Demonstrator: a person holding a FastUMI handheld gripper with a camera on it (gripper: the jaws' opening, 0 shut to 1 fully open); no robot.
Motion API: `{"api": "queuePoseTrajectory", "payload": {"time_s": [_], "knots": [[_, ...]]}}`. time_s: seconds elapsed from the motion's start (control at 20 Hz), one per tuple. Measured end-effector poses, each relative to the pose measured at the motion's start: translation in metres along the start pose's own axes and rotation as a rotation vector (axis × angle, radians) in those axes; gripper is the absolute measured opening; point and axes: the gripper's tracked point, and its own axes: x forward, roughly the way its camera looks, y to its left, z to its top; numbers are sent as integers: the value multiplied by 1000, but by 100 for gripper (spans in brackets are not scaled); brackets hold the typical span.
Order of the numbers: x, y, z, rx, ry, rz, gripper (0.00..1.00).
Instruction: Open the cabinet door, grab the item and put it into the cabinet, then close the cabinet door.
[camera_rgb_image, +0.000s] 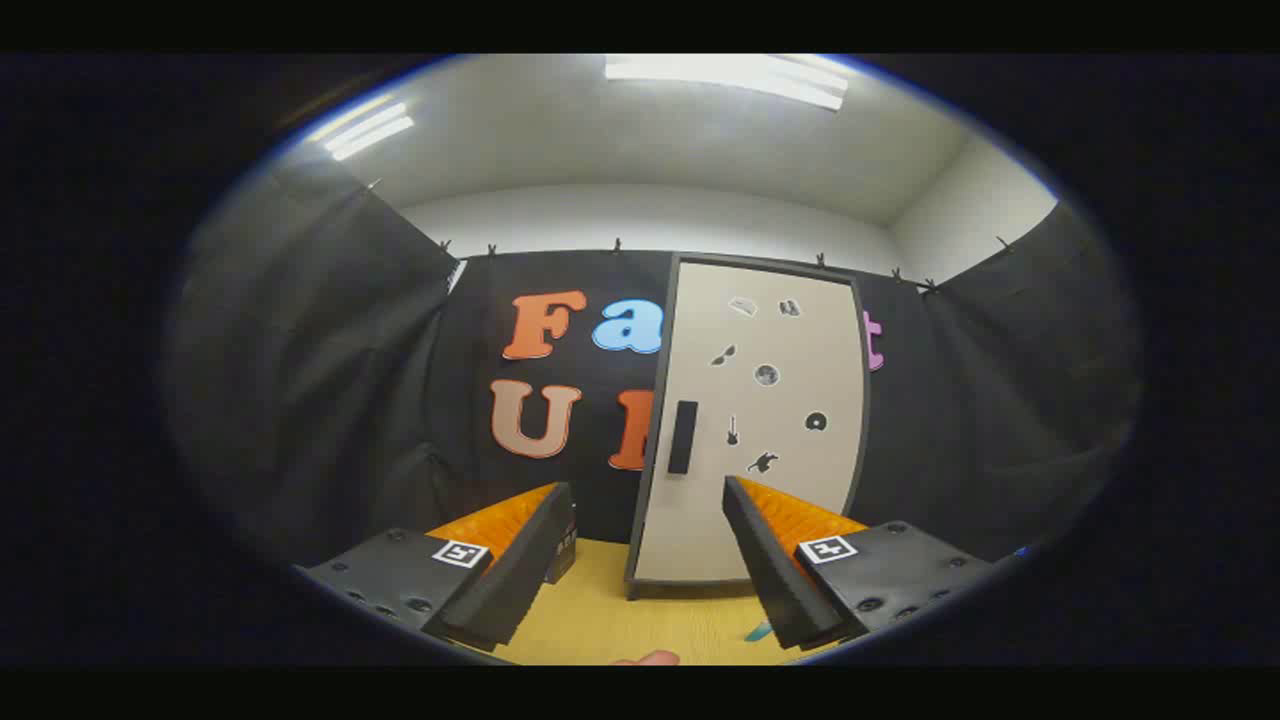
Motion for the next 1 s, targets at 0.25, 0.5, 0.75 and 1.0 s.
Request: {"api": "queuePoseTrajectory", "payload": {"time_s": [0.25, 0.5, 0.75, 1.0], "knots": [[1, -6, -3, 2, 9, -18, 97], [-1, 0, -8, 5, 25, -8, 97], [-2, 5, -7, -1, 25, -2, 97], [8, -6, 1, -33, 20, -36, 97]]}}
